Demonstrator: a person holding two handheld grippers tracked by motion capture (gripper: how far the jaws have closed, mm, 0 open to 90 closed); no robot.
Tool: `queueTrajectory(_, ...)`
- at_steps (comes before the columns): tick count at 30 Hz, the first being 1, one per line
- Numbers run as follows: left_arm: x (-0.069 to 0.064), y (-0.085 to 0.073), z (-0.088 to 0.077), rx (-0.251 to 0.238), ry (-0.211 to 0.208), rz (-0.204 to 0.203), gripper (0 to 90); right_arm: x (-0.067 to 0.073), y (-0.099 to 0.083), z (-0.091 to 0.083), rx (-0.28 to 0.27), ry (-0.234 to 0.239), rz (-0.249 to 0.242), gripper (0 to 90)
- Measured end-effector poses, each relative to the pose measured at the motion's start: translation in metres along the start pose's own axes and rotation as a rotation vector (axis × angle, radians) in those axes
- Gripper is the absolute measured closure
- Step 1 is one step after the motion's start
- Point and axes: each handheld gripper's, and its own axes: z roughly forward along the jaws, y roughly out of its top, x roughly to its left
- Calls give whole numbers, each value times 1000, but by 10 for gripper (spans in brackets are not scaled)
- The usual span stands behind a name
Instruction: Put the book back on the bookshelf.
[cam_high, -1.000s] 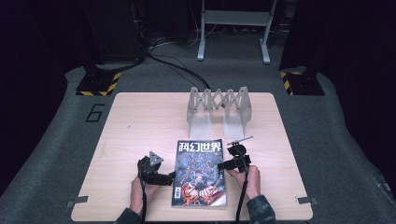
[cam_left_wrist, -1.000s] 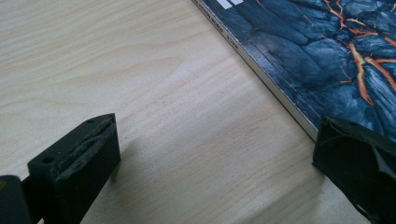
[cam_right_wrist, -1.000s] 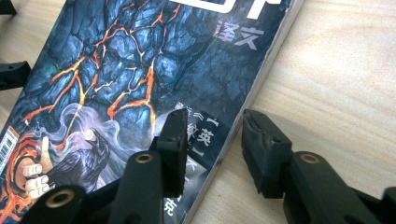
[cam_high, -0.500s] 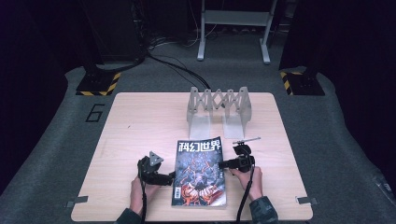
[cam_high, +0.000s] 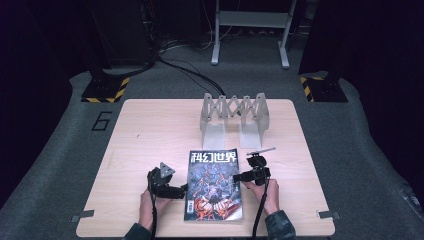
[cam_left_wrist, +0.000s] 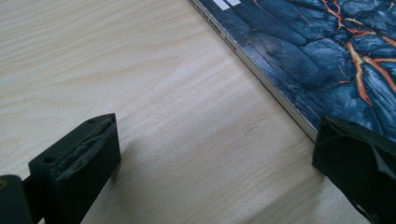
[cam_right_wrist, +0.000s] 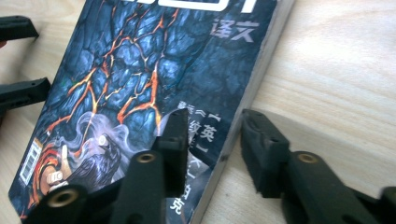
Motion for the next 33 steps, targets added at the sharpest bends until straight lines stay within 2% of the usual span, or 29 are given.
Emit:
queueTrajectory(1,0,0,0,0,0,1,7,-2,-1,-3,-28,26,-2,675)
queueTrajectory(3,0,0,0,-2,-1,-7,7,-2,-2,-6,-46,49,8,694)
queueTrajectory(6,0,0,0,-1,0,-5,7,-2,-2,-8,-53,62,-5,701)
queueTrajectory(9,1,0,0,1,1,10,7,-3,-2,-10,-63,103,3,710)
queueTrajectory(12,1,0,-1,7,0,11,8,-5,-3,-10,-42,142,44,714)
queueTrajectory(16,1,0,-1,6,0,12,8,-8,-5,-6,-12,132,34,708)
queueTrajectory(17,1,0,-1,6,0,12,9,-10,-6,-2,-4,142,44,698)
queueTrajectory(20,1,0,-1,6,-1,12,10,-11,-4,-2,-21,166,63,691)
queueTrajectory(21,0,0,0,2,-4,15,10,-10,-3,-2,-44,184,59,680)
queueTrajectory(23,0,0,0,2,-5,16,10,-8,-1,-1,-57,190,52,671)
queueTrajectory(24,0,0,0,2,-5,15,10,-3,2,0,-59,178,30,651)
queueTrajectory(28,0,0,0,1,-5,14,10,4,7,5,-50,141,-1,643)
queueTrajectory(29,0,0,0,2,-6,15,10,8,10,7,-49,125,-22,644)
queueTrajectory(33,0,0,0,1,-8,19,10,14,16,8,-51,113,-58,645)
